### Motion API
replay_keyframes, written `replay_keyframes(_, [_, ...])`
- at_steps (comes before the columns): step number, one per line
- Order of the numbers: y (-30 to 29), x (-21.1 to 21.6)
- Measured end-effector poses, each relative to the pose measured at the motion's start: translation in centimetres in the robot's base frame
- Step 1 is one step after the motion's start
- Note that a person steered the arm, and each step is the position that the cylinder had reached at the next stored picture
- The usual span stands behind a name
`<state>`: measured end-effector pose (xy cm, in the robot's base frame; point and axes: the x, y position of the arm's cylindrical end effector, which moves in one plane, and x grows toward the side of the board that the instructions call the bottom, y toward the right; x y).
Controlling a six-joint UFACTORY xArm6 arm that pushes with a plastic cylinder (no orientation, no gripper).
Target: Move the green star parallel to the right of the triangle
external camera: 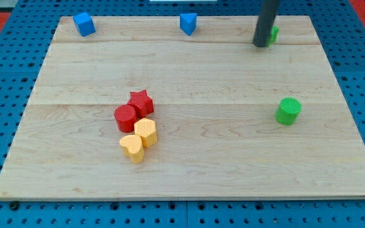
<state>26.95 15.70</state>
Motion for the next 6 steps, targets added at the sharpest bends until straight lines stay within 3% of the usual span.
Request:
replay_keyframes(1, [-0.4, 3.9])
replay_keyframes(2, [3.2, 2.5])
replay_keyframes(3, [-1.5, -0.2])
replay_keyframes(4, [-1.2, -1.0])
replay_keyframes(5, [-2.7, 2.6])
replay_keyframes(6, [5.8, 2.8])
